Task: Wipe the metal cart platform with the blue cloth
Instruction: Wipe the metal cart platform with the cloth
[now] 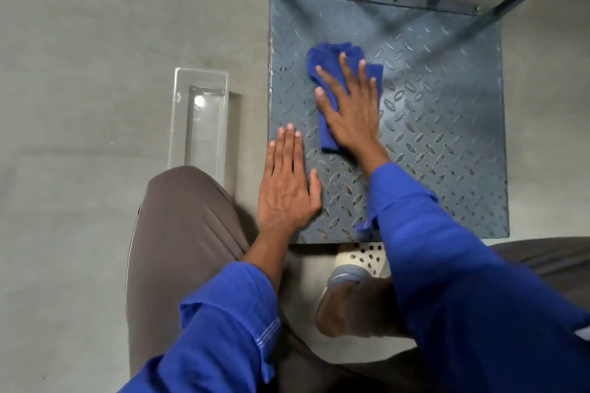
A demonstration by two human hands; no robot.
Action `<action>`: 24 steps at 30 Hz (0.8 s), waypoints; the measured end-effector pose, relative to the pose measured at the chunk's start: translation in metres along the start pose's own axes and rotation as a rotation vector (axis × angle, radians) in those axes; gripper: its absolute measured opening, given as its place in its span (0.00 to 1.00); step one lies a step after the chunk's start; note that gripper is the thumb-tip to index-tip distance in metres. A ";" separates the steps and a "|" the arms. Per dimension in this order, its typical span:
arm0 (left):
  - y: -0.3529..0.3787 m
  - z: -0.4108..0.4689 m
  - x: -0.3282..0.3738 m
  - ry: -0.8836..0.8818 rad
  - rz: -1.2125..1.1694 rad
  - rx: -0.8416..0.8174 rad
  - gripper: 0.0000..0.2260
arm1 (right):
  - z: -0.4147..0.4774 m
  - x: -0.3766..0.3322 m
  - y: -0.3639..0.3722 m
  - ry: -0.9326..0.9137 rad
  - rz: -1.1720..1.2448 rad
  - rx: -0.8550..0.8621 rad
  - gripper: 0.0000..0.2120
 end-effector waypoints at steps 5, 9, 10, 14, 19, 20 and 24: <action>-0.002 -0.001 -0.001 0.001 -0.008 0.023 0.36 | -0.066 -0.020 0.015 -0.359 -0.044 -0.112 0.25; -0.002 0.000 0.002 0.003 0.005 0.009 0.36 | -0.027 0.007 -0.002 -0.213 -0.065 -0.022 0.25; -0.003 0.000 0.001 -0.001 0.008 0.019 0.36 | -0.015 0.004 -0.002 -0.142 -0.046 0.006 0.25; -0.003 0.000 -0.003 -0.003 -0.043 0.096 0.36 | -0.011 -0.039 0.019 -0.270 -0.079 -0.044 0.25; -0.006 -0.019 0.000 -0.027 -0.088 0.167 0.29 | -0.076 -0.018 0.013 -0.212 -0.035 -0.029 0.25; -0.006 -0.022 0.003 -0.031 -0.061 0.137 0.29 | -0.081 -0.012 0.010 -0.156 -0.033 -0.022 0.25; -0.002 -0.026 0.003 -0.021 0.012 0.064 0.30 | -0.052 -0.017 0.007 0.011 -0.040 0.021 0.25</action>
Point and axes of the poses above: each hand's wrist, its own z-axis towards the middle knuckle, its own y-axis out of the palm, x = y × z, the point moved 5 cm from there along z, towards the middle knuckle, and after that the axes turned 6 degrees about z, right-handed, at the moved point
